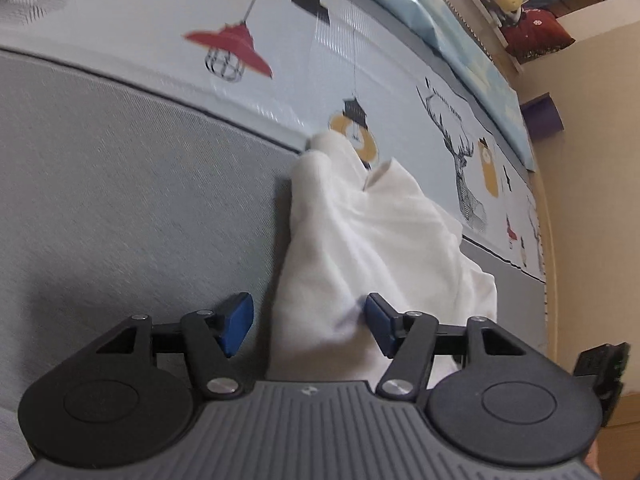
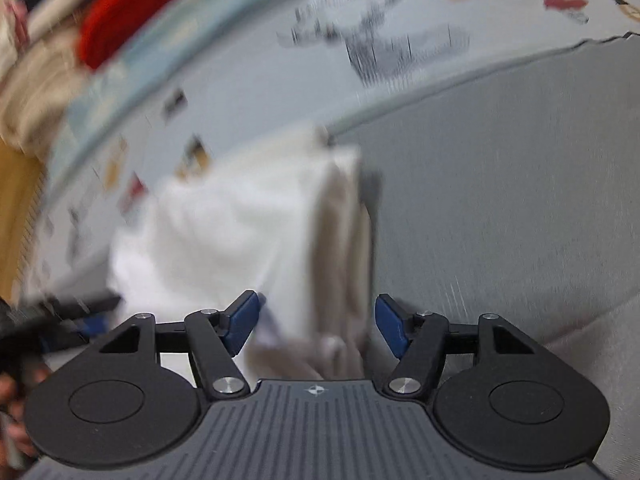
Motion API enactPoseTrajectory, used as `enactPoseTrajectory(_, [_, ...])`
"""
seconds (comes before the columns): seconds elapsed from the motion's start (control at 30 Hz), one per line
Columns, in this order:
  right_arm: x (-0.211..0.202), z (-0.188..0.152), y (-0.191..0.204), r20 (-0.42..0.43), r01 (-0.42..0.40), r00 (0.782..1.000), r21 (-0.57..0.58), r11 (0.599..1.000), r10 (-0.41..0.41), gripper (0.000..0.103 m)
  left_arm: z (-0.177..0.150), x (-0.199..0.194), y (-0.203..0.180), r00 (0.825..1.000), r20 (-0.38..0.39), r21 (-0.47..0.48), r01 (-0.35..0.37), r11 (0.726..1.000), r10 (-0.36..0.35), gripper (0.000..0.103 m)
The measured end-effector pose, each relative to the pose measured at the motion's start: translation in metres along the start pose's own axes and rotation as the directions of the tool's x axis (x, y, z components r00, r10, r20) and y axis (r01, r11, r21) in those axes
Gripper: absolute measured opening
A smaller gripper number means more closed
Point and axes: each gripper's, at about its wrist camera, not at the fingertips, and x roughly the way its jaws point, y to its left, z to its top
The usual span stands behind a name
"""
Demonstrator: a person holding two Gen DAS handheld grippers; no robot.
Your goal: Fold small clothes
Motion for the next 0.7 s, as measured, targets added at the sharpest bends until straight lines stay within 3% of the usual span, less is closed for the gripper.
enactPoseTrajectory(0.2, [0.010, 0.001, 0.000, -0.003, 0.005, 1.000, 0.022, 1.000, -0.005, 0.067, -0.007, 0.016, -0.016, 0.999, -0.039, 0.088, -0.015, 0.996, 0.019, 0.065])
enactPoseTrajectory(0.27, [0.011, 0.003, 0.000, 0.003, -0.003, 1.000, 0.020, 1.000, 0.003, 0.050, -0.008, 0.016, -0.022, 0.999, -0.021, 0.126, -0.035, 0.991, 0.038, 0.054])
enactPoseTrajectory(0.33, [0.009, 0.005, 0.003, 0.011, -0.025, 1.000, 0.011, 1.000, 0.025, 0.028, -0.008, 0.012, -0.026, 0.999, 0.003, 0.159, -0.035, 0.987, 0.035, 0.034])
enactPoseTrajectory(0.4, [0.005, 0.006, 0.006, 0.033, -0.027, 0.999, -0.004, 1.000, 0.027, 0.022, -0.006, -0.001, -0.035, 0.998, 0.065, 0.195, -0.031, 0.980, 0.019, 0.032])
enactPoseTrajectory(0.47, [-0.001, 0.009, 0.012, 0.082, -0.039, 0.996, -0.012, 0.999, 0.040, 0.020, -0.004, -0.020, -0.045, 0.985, 0.169, 0.242, -0.066, 0.968, 0.025, 0.031])
enactPoseTrajectory(0.57, [-0.016, 0.016, 0.033, 0.207, -0.076, 0.974, -0.083, 0.994, 0.092, 0.020, 0.000, -0.051, -0.053, 0.948, 0.318, 0.263, -0.082, 0.961, -0.006, 0.035])
enactPoseTrajectory(0.63, [-0.027, 0.017, 0.049, 0.311, -0.088, 0.941, -0.148, 0.985, 0.131, 0.024, 0.003, -0.065, -0.050, 0.917, 0.399, 0.243, -0.115, 0.963, 0.009, 0.054])
enactPoseTrajectory(0.67, [-0.032, 0.017, 0.056, 0.361, -0.090, 0.921, -0.173, 0.981, 0.148, 0.025, 0.005, -0.069, -0.047, 0.901, 0.432, 0.214, -0.147, 0.966, 0.041, 0.058])
enactPoseTrajectory(0.7, [-0.034, 0.017, 0.061, 0.400, -0.071, 0.906, -0.183, 0.981, 0.140, 0.032, 0.009, -0.071, -0.043, 0.896, 0.439, 0.194, -0.167, 0.967, 0.066, 0.061])
